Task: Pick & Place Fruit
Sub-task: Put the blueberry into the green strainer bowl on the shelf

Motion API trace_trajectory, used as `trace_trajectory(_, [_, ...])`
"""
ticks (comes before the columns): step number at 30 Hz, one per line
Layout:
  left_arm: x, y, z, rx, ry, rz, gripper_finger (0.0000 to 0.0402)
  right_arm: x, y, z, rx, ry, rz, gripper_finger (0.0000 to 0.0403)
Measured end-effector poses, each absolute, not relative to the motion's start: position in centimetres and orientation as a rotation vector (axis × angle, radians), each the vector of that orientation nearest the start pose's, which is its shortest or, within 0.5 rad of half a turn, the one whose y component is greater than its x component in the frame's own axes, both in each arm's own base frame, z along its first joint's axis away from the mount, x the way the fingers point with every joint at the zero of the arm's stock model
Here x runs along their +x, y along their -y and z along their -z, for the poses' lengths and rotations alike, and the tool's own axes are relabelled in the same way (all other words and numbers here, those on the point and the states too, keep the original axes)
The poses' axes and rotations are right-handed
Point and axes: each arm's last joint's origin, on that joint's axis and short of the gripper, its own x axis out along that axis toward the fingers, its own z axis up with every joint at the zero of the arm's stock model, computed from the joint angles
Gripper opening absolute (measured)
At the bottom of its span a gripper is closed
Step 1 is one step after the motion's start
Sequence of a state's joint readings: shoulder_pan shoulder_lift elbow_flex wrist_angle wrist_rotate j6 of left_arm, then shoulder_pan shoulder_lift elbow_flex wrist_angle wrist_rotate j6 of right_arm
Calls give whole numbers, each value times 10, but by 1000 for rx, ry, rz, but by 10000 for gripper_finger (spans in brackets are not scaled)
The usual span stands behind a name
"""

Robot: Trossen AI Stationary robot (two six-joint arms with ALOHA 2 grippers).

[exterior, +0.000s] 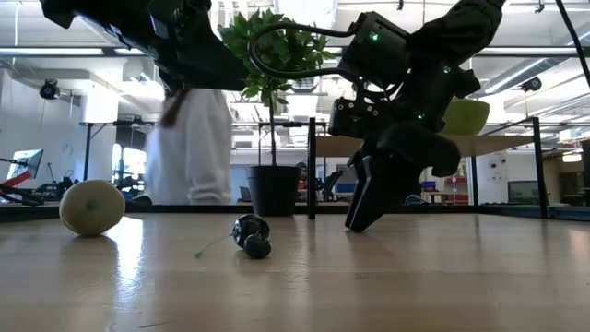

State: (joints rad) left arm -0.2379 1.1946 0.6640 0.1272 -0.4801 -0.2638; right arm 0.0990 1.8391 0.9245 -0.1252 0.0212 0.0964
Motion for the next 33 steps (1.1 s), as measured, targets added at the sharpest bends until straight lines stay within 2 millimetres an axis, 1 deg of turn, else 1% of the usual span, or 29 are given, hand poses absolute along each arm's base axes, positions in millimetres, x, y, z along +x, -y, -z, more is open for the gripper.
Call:
trace_trajectory(13, [247, 46, -240, -117, -344, -286, 197, 333, -33, -116, 34, -1056, -21, 40])
trace_trajectory(16, [247, 46, -240, -117, -344, -287, 197, 332, -33, -120, 39, -1049, -31, 29])
trace_trajectory(20, [247, 46, -240, -118, -344, -287, 197, 326, -33, -130, 42, -1067, -47, 28])
trace_trajectory(22, [247, 46, -240, -118, -344, -286, 197, 324, -33, -142, 38, -1057, -53, 29])
trace_trajectory(27, [246, 46, -239, -116, -349, -288, 197, 316, -32, -182, 21, -994, -66, 29])
trace_trajectory(29, [246, 46, -239, -117, -348, -287, 197, 310, -31, -200, 8, -955, -73, 29])
trace_trajectory(33, [247, 46, -240, -120, -340, -286, 197, 296, -28, -242, -24, -847, -66, 29])
